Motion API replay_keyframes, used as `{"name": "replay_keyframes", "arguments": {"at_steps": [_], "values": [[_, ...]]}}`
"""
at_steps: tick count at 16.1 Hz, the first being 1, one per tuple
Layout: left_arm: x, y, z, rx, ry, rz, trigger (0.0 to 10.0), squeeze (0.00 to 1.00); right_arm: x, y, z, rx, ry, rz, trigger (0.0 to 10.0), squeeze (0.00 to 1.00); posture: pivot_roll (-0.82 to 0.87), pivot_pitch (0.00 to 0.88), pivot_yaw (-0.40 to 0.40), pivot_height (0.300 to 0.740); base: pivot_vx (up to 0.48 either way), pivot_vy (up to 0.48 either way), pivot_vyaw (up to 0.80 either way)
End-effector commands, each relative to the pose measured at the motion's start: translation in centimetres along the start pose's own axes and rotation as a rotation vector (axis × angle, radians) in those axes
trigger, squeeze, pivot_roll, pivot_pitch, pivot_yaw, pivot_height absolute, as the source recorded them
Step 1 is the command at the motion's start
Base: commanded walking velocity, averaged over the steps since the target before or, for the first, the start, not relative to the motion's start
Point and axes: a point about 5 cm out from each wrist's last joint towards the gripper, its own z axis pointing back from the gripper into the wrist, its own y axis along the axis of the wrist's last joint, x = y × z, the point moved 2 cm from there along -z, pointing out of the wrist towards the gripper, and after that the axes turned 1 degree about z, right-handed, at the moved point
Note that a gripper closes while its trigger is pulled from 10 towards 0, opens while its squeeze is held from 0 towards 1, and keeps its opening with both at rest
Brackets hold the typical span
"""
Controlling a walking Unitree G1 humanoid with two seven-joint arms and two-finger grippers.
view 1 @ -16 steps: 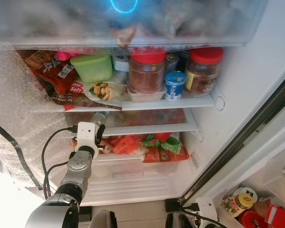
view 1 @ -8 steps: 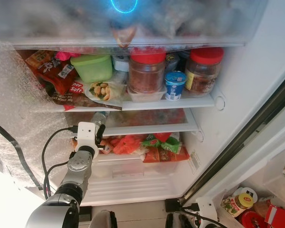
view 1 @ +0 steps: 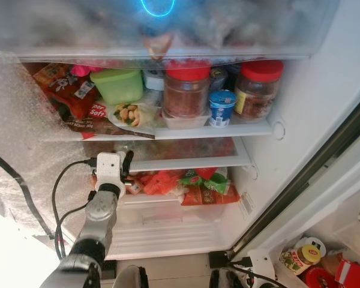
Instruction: Restocking fridge
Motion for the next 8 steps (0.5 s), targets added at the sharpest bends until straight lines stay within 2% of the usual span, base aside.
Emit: {"name": "replay_keyframes", "arguments": {"at_steps": [1, 8], "values": [[0.3, 0.4, 0.4, 0.039, -0.008, -0.005, 10.0, 0.0, -0.1, -2.9, 0.6, -0.106, -0.007, -0.014, 10.0, 0.0, 0.02, 0.063, -0.024, 0.636, 0.0, 0.0, 0.0], [0.9, -0.8, 3.3, 0.004, -0.026, 0.014, 10.0, 0.0, -0.1, -2.9, 0.6, -0.107, -0.006, -0.015, 10.0, 0.0, 0.02, 0.059, -0.019, 0.636, 0.0, 0.0, 0.0]]}}
